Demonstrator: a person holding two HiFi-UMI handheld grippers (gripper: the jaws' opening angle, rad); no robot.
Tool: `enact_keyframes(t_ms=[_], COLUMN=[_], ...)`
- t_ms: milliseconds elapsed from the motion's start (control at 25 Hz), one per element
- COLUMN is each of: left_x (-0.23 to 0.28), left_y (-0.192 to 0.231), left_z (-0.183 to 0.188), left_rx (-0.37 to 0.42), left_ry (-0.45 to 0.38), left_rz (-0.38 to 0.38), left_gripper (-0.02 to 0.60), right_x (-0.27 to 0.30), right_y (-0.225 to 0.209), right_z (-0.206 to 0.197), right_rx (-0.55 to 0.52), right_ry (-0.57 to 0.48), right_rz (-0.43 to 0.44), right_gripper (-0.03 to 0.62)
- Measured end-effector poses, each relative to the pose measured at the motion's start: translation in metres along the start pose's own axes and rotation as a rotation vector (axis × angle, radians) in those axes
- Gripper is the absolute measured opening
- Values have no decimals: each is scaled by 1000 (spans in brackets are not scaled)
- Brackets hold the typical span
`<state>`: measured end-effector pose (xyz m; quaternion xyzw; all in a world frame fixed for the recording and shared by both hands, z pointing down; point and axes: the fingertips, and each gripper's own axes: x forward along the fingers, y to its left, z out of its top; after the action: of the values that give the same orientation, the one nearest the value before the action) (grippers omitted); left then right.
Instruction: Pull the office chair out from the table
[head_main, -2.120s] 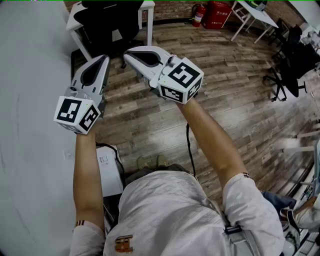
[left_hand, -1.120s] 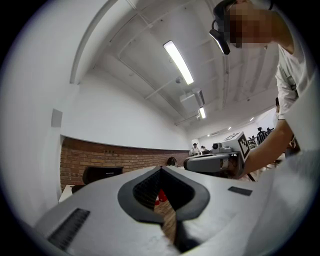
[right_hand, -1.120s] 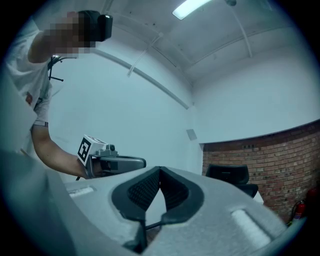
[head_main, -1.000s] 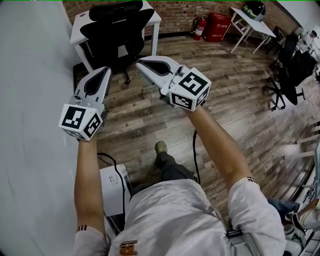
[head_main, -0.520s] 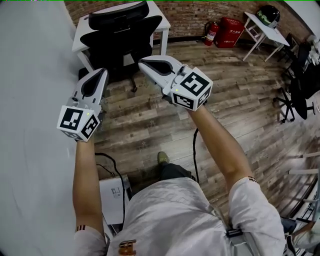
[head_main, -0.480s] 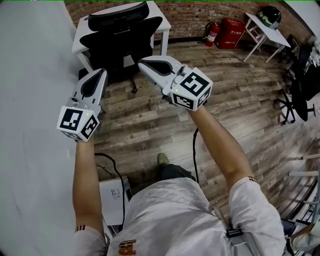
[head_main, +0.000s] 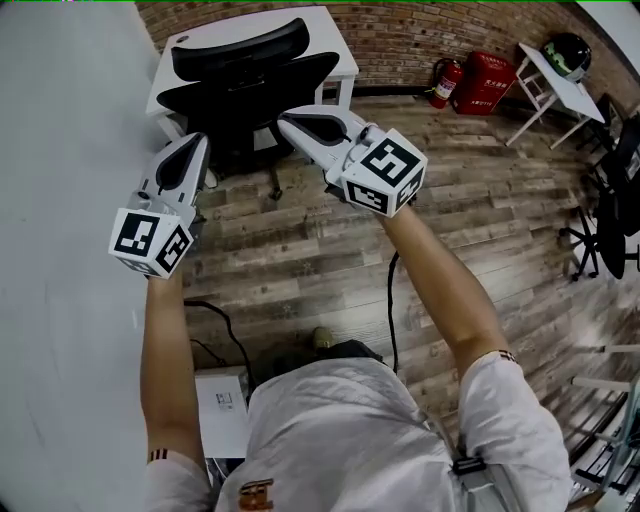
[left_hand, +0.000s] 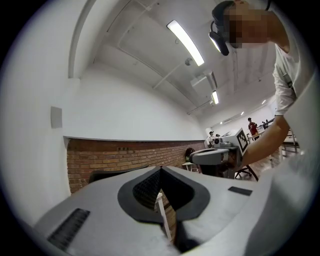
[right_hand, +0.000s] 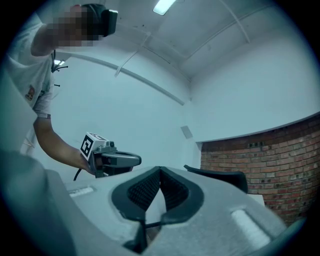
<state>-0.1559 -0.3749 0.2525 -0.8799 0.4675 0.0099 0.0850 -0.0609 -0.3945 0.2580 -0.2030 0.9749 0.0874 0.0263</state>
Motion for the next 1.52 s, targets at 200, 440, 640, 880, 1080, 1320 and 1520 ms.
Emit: enact_keyframes(t_ms=[200, 440, 640, 880, 1080, 1320, 1520], left_x=[22, 48, 70, 92, 106, 117, 126], left_y=[32, 74, 112, 152, 180, 215, 234], left_z=[-11, -35, -55, -76, -93, -116, -133], left_rx=[9, 9, 17, 46, 96, 216, 280], left_ry=[23, 25, 23, 60, 122, 240, 336], left_rz=[11, -2, -37, -82, -94, -83, -84], left_gripper=[0, 0, 0, 0, 0, 2, 5], right_x=[23, 48, 75, 100, 109, 102, 96], right_y=[-26, -66, -100, -131, -155, -201, -228], right_z=[-10, -28, -42, -60, -81, -102, -117], right_rx=[1, -12, -34, -68, -124, -160, -223], right_ry=[11, 32, 70, 125, 218, 321, 413], right_rz=[7, -28, -77, -124, -138, -164, -133], right_gripper=[2, 2, 2, 2, 2, 3, 34])
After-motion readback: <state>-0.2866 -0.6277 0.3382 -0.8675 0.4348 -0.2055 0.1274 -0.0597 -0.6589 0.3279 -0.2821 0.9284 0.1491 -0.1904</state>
